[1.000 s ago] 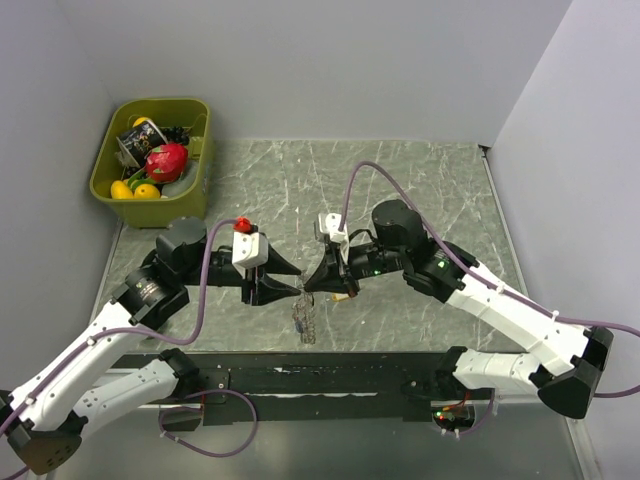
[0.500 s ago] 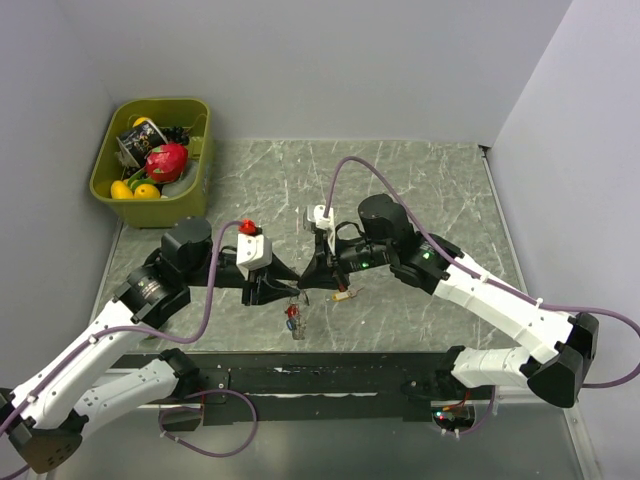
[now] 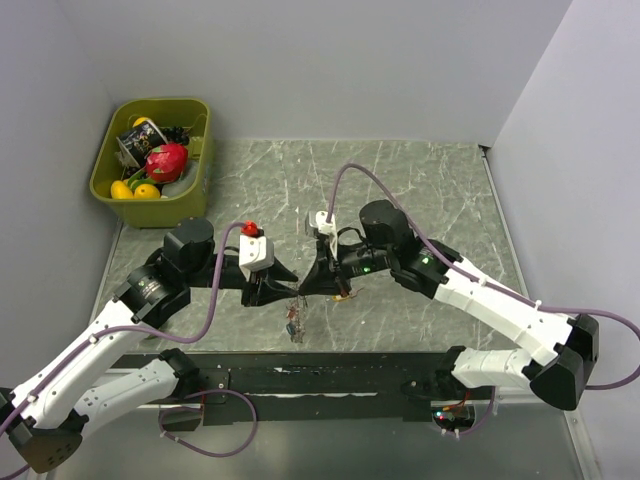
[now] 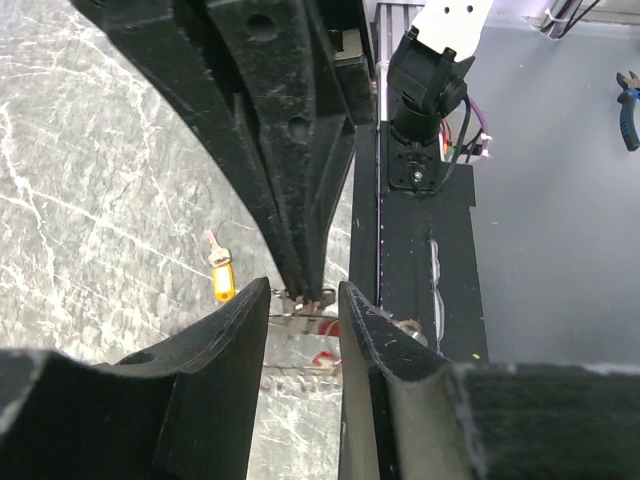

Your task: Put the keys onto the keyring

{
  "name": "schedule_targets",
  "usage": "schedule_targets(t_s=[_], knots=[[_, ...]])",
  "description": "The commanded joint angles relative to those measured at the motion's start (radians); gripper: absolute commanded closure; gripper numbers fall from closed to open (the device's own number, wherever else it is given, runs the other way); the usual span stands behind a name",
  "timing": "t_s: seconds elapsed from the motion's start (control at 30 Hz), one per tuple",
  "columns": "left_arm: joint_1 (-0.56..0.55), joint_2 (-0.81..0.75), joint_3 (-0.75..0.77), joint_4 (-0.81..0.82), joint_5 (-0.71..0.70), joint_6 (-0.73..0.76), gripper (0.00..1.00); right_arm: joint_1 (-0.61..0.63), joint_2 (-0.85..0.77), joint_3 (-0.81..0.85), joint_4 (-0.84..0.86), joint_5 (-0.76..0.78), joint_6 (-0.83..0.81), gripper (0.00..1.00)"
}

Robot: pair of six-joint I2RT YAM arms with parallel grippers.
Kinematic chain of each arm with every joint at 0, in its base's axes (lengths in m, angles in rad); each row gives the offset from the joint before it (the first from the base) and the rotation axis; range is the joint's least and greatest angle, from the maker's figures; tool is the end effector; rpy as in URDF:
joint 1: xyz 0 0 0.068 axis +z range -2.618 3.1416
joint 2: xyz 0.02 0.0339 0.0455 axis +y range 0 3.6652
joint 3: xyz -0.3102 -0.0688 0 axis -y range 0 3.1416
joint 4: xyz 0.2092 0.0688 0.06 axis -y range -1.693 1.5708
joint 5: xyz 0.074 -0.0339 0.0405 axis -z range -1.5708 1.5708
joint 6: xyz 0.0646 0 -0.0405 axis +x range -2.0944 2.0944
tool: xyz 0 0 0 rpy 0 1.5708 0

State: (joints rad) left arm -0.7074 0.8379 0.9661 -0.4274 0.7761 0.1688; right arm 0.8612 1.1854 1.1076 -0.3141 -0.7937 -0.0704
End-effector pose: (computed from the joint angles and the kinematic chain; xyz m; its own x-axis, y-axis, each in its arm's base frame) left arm 0.0672 -0.1170 0.3949 -0.0575 0.2069 -0.9767 0.9964 0.0737 -0.0430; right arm 0.1129 0.2021 0.3989 -0.1806 -0.2860 -0.9410 -0.9764 -0.0633 0.2066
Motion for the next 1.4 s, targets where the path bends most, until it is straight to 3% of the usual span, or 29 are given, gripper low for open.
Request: schedule_targets(t_s=[0.0, 0.23, 0.47, 0.73, 1.27, 1.37], knots=[[-0.003, 0.0, 0.003, 0.01, 0.038, 0.024, 0.6, -0.007, -0.066, -0.018, 0.11, -0.073, -0.019, 1.0], [-0.003, 0.0, -0.001, 0.004, 0.066, 0.034, 0.59, -0.007, -0.112, -0.06, 0.153, -0.105, -0.028, 1.0], [-0.003, -0.06, -0.013, 0.078, 0.164, 0.006, 0.75, -0.008, -0.115, -0.063, 0.138, -0.098, -0.039, 1.0], [-0.003, -0.051, 0.0, -0.016, 0.21, 0.017, 0.99, -0.01, -0.125, -0.069, 0.141, -0.073, -0.037, 1.0], [-0.003, 0.01, -0.037, -0.007, 0.101, 0.049, 0.99, -0.011, -0.147, -0.068, 0.132, -0.094, -0.04, 1.0], [-0.003, 0.009, -0.036, 0.013, 0.088, 0.049, 0.94, -0.011, -0.145, -0.066, 0.129, -0.093, -0.043, 1.0]])
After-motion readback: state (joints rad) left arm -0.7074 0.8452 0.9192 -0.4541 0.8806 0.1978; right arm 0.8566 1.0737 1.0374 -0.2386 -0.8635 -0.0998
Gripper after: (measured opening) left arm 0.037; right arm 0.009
